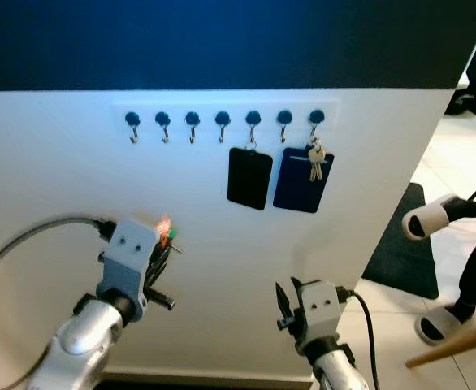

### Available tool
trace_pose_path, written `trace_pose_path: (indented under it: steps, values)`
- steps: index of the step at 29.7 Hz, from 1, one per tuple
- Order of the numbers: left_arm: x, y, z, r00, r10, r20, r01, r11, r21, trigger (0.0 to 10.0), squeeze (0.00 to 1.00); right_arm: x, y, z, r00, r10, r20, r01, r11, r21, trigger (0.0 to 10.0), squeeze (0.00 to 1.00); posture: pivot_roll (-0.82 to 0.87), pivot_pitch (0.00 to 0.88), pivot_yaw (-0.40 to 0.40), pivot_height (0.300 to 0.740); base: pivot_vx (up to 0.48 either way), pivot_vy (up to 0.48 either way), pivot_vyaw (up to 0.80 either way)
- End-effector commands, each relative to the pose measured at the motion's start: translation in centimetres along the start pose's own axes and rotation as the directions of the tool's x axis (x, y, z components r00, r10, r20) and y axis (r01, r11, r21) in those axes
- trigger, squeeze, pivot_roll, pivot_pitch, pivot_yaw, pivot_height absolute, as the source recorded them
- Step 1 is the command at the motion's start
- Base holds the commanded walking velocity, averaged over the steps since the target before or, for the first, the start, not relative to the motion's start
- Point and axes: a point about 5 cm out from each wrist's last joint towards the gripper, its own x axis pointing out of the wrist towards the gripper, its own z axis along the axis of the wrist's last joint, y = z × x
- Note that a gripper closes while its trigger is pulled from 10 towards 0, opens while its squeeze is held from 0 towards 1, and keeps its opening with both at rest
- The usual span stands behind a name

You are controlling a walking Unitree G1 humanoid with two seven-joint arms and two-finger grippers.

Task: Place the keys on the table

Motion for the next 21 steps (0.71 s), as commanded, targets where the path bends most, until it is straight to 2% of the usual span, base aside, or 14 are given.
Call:
trace_pose_path:
  steps: [1, 4, 6, 7, 10, 12, 13, 16, 21]
  values:
    - [0.1, 0.2, -1.8, 0.995, 0.078, -0.063, -0.078, 0.997, 0.008, 10.0, 0.0, -0.9, -0.6, -1.3, 0.998, -0.043, -0.049, 0.043, 0.999, -0.009, 10.0, 0.0, 0.18, 0.15, 0.044, 0.74, 0.0, 0.0, 0.0]
    - [0.2, -0.1, -2.8, 0.991, 0.086, -0.105, -0.085, 0.996, 0.017, 10.0, 0.0, -1.3, -1.0, -1.9, 0.994, -0.07, -0.081, 0.07, 0.998, 0.002, 10.0, 0.0, 0.18, 0.15, 0.045, 0.74, 0.0, 0.0, 0.0]
    - [0.1, -0.5, -5.1, 0.977, 0.096, -0.192, -0.095, 0.995, 0.012, 10.0, 0.0, -2.3, -1.7, -3.4, 0.981, -0.122, -0.15, 0.124, 0.992, 0.005, 10.0, 0.0, 0.16, 0.153, 0.05, 0.74, 0.0, 0.0, 0.0]
    - [-0.2, -0.5, -7.1, 0.956, 0.131, -0.263, -0.138, 0.99, -0.006, 10.0, 0.0, -3.3, -2.4, -4.6, 0.964, -0.173, -0.204, 0.177, 0.984, 0.001, 10.0, 0.0, 0.16, 0.156, 0.054, 0.74, 0.0, 0.0, 0.0]
    - [-0.3, -0.4, -7.7, 0.95, 0.148, -0.273, -0.157, 0.988, -0.011, 10.0, 0.0, -3.5, -2.5, -4.8, 0.959, -0.183, -0.214, 0.187, 0.982, -0.001, 10.0, 0.0, 0.16, 0.157, 0.055, 0.74, 0.0, 0.0, 0.0]
    - [-0.5, -0.4, -9.2, 0.927, 0.189, -0.323, -0.202, 0.979, -0.007, 10.0, 0.0, -3.8, -2.7, -5.2, 0.953, -0.194, -0.231, 0.2, 0.98, 0.001, 10.0, 0.0, 0.15, 0.16, 0.06, 0.74, 0.0, 0.0, 0.0]
    - [-0.5, -0.4, -9.2, 0.927, 0.189, -0.323, -0.202, 0.979, -0.007, 10.0, 0.0, -3.8, -2.7, -5.2, 0.953, -0.194, -0.231, 0.2, 0.98, 0.001, 10.0, 0.0, 0.15, 0.16, 0.06, 0.74, 0.0, 0.0, 0.0]
    - [-1.3, -0.8, -11.2, 0.914, 0.194, -0.355, -0.196, 0.98, 0.031, 10.0, 0.0, -4.0, -2.3, -5.4, 0.955, -0.181, -0.234, 0.185, 0.983, -0.003, 10.0, 0.0, 0.15, 0.164, 0.064, 0.74, 0.0, 0.0, 0.0]
    - [-1.7, -0.8, -11.5, 0.917, 0.196, -0.348, -0.191, 0.98, 0.05, 10.0, 0.0, -3.6, -1.8, -5.2, 0.962, -0.159, -0.221, 0.163, 0.987, -0.002, 10.0, 0.0, 0.15, 0.163, 0.059, 0.74, 0.0, 0.0, 0.0]
